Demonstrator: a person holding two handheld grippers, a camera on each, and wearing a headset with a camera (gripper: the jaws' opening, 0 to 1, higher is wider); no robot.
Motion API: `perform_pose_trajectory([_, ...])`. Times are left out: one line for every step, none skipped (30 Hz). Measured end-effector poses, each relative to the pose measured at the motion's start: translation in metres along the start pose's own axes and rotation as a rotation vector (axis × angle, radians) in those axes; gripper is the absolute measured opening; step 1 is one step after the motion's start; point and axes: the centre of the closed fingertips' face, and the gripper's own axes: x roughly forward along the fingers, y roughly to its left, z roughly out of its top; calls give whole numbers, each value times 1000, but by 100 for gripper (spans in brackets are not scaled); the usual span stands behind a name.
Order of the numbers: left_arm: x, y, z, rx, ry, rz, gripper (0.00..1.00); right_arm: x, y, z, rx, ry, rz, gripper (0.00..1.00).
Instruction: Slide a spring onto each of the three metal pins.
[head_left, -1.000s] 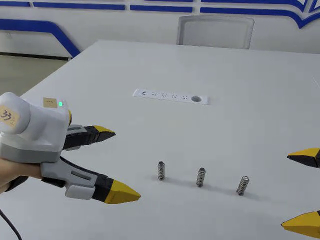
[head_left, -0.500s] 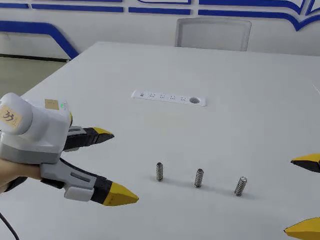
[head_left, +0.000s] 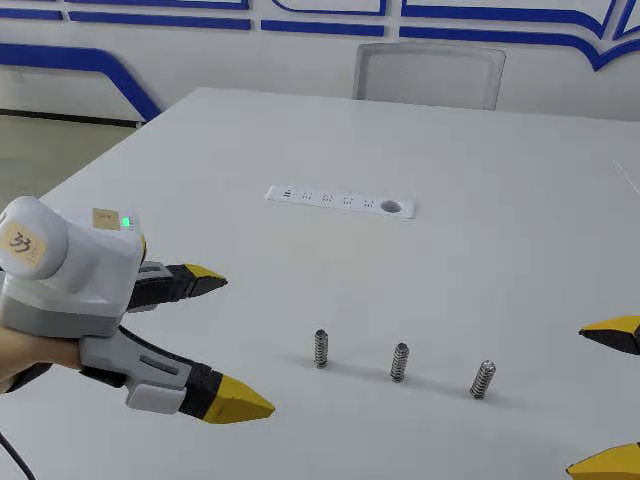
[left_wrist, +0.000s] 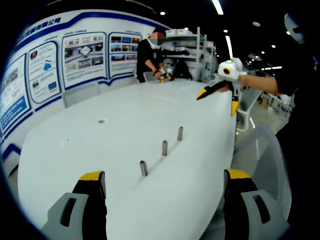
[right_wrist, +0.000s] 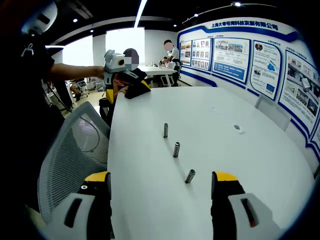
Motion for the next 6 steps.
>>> perform_pose_trajectory([0, 0, 1, -2, -4, 0, 100, 0, 0, 0, -2, 4, 0, 83])
perform_pose_trajectory([0, -1, 2, -3, -9, -2, 100, 0, 0, -1, -2, 7, 0, 83])
perform_pose_trajectory([1, -1, 3, -4, -16, -5, 100, 0, 0, -1, -2, 9, 0, 83])
perform_pose_trajectory([1, -1, 5, -5, -24, -8, 100, 0, 1, -1, -2, 12, 0, 83])
perform_pose_trajectory([1, -1, 6, -5, -27, -9, 100, 0, 1, -1, -2, 14, 0, 83])
perform_pose_trajectory([2, -1, 8, -3, -30, -9, 100, 0, 2, -1, 0, 15, -1, 83])
